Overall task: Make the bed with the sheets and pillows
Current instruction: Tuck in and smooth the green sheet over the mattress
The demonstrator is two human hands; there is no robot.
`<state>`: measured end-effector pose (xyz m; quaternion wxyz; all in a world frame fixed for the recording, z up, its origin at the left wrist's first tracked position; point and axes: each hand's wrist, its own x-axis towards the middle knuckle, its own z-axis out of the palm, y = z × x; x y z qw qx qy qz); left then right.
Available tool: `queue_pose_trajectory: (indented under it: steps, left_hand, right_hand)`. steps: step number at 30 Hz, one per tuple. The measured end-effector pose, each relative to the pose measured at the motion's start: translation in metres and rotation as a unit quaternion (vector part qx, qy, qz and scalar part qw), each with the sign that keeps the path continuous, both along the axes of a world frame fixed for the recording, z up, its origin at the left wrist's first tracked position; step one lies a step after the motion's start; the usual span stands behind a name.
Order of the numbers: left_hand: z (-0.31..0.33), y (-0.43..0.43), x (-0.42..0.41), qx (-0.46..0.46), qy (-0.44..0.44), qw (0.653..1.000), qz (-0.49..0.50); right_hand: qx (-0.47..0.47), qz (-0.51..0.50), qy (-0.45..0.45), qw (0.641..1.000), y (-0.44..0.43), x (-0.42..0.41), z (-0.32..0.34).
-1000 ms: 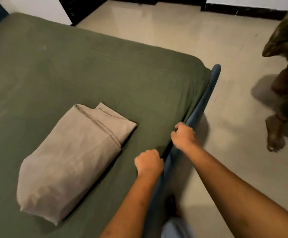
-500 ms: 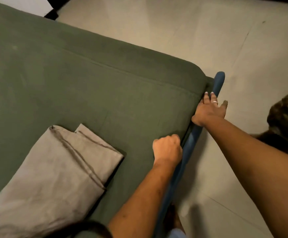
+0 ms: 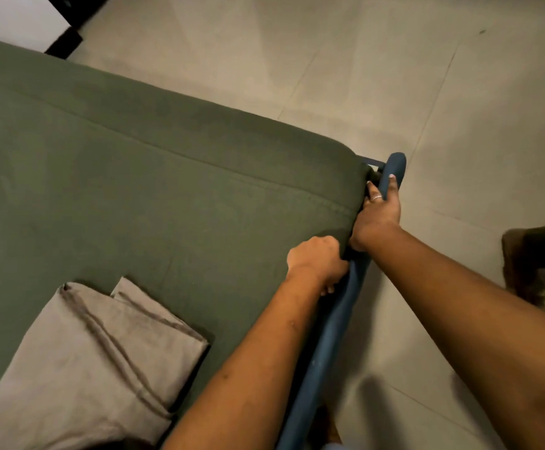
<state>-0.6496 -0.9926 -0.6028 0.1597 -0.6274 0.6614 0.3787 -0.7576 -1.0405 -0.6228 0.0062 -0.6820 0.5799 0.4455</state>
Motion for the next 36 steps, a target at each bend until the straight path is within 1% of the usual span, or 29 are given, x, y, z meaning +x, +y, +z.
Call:
queue_pose_trajectory:
  steps: [3,6,8,10,12,13,14,15,16,17,18,19,20,22,25,27,29,31,33,36]
  left_hand:
    - [0.001,-0.012,-0.002,0.137,0.032,0.990,0.017]
    - [0.009,-0.025,-0.003,0.273,0.048,0.960,0.035]
    - [0.017,-0.031,-0.006,0.322,0.043,0.945,0.017]
    - [0.023,-0.045,-0.009,0.320,0.055,0.946,0.005]
    - [0.022,-0.067,-0.014,0.266,0.095,0.959,0.025]
    - [0.021,-0.076,-0.016,0.212,0.108,0.971,0.036]
    - [0.019,-0.089,-0.020,0.135,0.104,0.985,0.035]
    - [0.018,-0.102,-0.023,0.038,0.088,0.995,0.021]
    - [0.019,-0.115,-0.027,-0.069,0.068,0.995,0.000]
    - [0.018,-0.129,-0.032,-0.158,0.050,0.986,-0.033]
    - [0.019,-0.141,-0.035,-0.220,0.031,0.972,-0.076]
    - [0.015,-0.154,-0.038,-0.252,0.009,0.961,-0.114]
    - [0.011,-0.166,-0.041,-0.255,-0.018,0.956,-0.143]
    - [-0.001,-0.180,-0.046,-0.204,-0.080,0.959,-0.179]
    - [-0.010,-0.192,-0.061,-0.107,-0.166,0.956,-0.217]
    - [-0.008,-0.206,-0.074,-0.040,-0.201,0.950,-0.234]
    - [-0.006,-0.220,-0.085,0.029,-0.211,0.949,-0.234]
    - [-0.006,-0.232,-0.092,0.077,-0.215,0.947,-0.227]
    - [-0.009,-0.239,-0.094,0.105,-0.220,0.944,-0.223]
    - [-0.012,-0.242,-0.091,0.119,-0.220,0.944,-0.216]
  right_hand:
    - [0.011,0.025,0.018,0.999,-0.008,-0.002,-0.001]
    - [0.035,0.048,0.024,0.998,-0.020,-0.005,-0.004]
    - [0.057,0.068,0.035,0.995,-0.029,-0.007,-0.004]
    - [0.079,0.092,0.031,0.992,-0.037,-0.010,-0.005]
    - [0.098,0.123,0.010,0.988,-0.045,-0.015,-0.005]
    - [0.114,0.137,-0.003,0.984,-0.047,-0.016,-0.004]
    - [0.129,0.146,-0.011,0.981,-0.049,-0.019,-0.002]
    - [0.138,0.150,-0.018,0.979,-0.049,-0.020,-0.001]
    - [0.139,0.149,-0.027,0.979,-0.050,-0.021,0.001]
    - [0.140,0.145,-0.042,0.979,-0.051,-0.022,0.000]
    - [0.143,0.136,-0.057,0.979,-0.051,-0.022,0.001]
    - [0.152,0.125,-0.068,0.978,-0.053,-0.024,0.000]
    - [0.165,0.112,-0.073,0.977,-0.056,-0.027,0.002]
    - [0.190,0.075,-0.088,0.975,-0.068,-0.035,0.012]
    - [0.160,-0.021,-0.159,0.974,-0.103,-0.056,0.028]
    - [0.120,-0.084,-0.233,0.961,-0.132,-0.068,0.027]
    - [0.127,-0.130,-0.285,0.941,-0.151,-0.069,0.018]
    - [0.146,-0.160,-0.294,0.931,-0.161,-0.067,0.005]
    - [0.182,-0.172,-0.277,0.928,-0.166,-0.064,-0.010]
    - [0.223,-0.130,-0.242,0.935,-0.173,-0.061,-0.022]
